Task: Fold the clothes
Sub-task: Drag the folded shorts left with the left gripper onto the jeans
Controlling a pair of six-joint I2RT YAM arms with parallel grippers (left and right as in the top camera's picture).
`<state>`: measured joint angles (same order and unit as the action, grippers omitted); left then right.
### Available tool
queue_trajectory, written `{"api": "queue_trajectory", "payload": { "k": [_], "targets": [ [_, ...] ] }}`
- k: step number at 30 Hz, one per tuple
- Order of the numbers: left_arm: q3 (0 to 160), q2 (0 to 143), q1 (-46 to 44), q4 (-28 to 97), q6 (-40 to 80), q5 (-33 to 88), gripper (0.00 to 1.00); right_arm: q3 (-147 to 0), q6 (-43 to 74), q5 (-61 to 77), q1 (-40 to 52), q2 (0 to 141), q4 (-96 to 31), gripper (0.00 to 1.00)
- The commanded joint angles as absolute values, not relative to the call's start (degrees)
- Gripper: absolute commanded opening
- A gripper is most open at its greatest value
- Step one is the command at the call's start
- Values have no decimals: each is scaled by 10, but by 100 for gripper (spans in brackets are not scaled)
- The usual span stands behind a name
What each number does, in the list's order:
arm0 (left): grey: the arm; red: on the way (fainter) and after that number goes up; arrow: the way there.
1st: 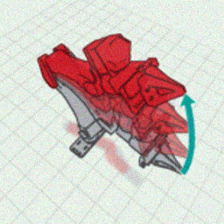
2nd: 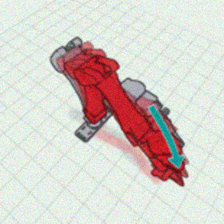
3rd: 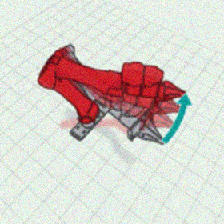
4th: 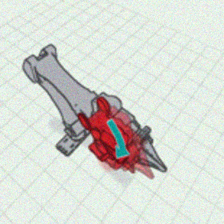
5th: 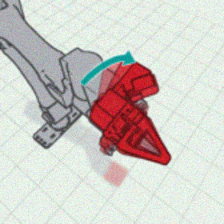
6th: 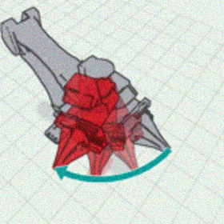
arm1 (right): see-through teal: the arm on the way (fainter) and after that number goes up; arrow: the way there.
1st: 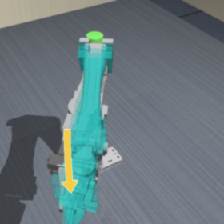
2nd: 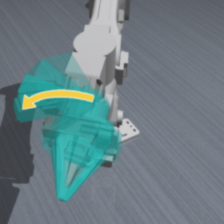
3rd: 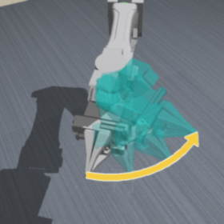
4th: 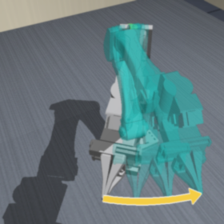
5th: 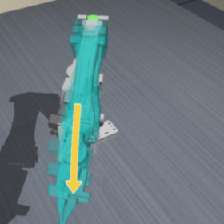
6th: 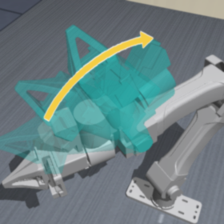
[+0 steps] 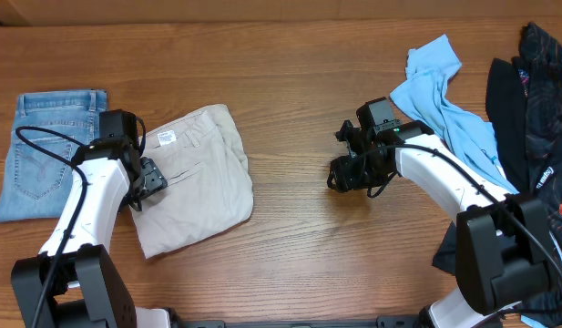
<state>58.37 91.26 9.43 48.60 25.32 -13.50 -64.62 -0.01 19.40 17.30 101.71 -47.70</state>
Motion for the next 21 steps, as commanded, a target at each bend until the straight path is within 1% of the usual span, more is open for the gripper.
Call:
{"api": "queue_trajectory", "payload": {
  "k": [1, 6, 12, 15, 19, 21],
  "targets": [
    [557, 916, 98, 478, 263, -147, 79, -656, -5, 189, 174, 1004, -476, 57],
    [500, 916, 99, 407, 270, -144, 80, -656, -5, 182, 174, 1004, -481, 57],
    [441, 916, 110, 316, 268, -82, 79, -656, -5, 178, 174, 1004, -482, 57],
    [420, 916, 119, 287, 268, -74, 79, -656, -5, 178, 174, 1004, -483, 57],
    [402, 916, 133, 258, 267, -71, 82, -656, -5, 176, 174, 1004, -484, 57],
    [395, 916, 138, 232, 242, -43, 82, -656, -5, 176, 174, 1004, -483, 57]
  ]
}}
